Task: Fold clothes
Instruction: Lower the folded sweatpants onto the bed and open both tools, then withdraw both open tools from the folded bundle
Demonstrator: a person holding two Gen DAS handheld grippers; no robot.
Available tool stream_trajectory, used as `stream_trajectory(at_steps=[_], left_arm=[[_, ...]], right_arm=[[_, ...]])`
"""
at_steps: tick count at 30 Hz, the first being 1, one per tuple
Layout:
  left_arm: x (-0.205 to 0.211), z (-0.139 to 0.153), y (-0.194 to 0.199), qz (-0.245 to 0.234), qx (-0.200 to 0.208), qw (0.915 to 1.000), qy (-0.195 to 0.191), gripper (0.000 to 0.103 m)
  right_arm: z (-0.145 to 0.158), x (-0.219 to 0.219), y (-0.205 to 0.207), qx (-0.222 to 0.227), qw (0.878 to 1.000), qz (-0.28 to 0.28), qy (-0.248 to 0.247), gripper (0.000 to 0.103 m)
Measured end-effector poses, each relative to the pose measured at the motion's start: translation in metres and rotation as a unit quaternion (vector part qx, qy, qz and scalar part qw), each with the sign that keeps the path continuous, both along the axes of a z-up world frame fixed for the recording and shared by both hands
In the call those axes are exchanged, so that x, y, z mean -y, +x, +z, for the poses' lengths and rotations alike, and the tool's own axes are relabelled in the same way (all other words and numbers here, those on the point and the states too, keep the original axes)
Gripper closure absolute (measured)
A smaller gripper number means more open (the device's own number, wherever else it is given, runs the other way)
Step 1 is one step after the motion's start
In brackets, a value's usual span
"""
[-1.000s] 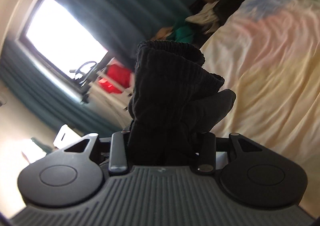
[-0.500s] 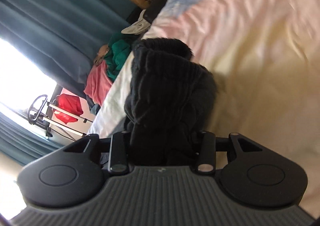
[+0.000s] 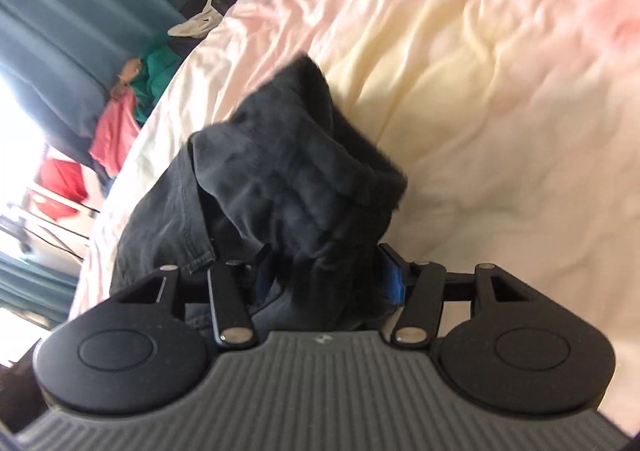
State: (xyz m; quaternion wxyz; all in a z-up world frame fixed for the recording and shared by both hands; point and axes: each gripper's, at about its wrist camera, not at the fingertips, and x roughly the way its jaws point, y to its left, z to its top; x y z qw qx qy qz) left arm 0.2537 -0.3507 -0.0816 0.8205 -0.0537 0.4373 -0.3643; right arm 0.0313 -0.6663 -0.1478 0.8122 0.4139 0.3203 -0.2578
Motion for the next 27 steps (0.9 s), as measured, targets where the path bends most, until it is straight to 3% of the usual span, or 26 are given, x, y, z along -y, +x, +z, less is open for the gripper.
stream_trajectory(at_steps=[7, 10, 12, 13, 14, 15, 20, 27], left_arm=[[-0.041, 0.084, -0.057, 0.015, 0.086, 0.9961, 0.002, 0.003], [-0.06, 0.111, -0.089, 0.013, 0.121, 0.9925, 0.0, 0.0], [-0.071, 0.128, -0.11, 0.011, 0.14, 0.9901, 0.007, 0.0], [-0.076, 0.136, -0.12, 0.012, 0.148, 0.9888, 0.009, 0.0], [-0.083, 0.143, -0.131, 0.013, 0.157, 0.9875, 0.008, 0.0], [-0.089, 0.149, -0.141, 0.013, 0.166, 0.986, 0.004, 0.0], [-0.124, 0.166, -0.192, 0.031, 0.216, 0.9759, -0.01, 0.0], [-0.155, 0.162, -0.247, 0.041, 0.252, 0.9669, 0.002, 0.0]], right_arm=[[0.086, -0.036, -0.043, 0.029, 0.992, 0.047, -0.112, 0.046], [0.119, -0.054, -0.062, 0.05, 0.986, 0.063, -0.145, 0.042], [0.137, -0.07, -0.073, 0.064, 0.982, 0.07, -0.164, 0.033], [0.146, -0.079, -0.079, 0.07, 0.98, 0.073, -0.173, 0.026], [0.155, -0.087, -0.084, 0.076, 0.977, 0.077, -0.183, 0.012], [0.162, -0.096, -0.09, 0.083, 0.975, 0.083, -0.191, 0.013], [0.186, -0.141, -0.118, 0.108, 0.962, 0.11, -0.224, 0.014], [0.174, -0.191, -0.144, 0.126, 0.946, 0.129, -0.271, 0.014]])
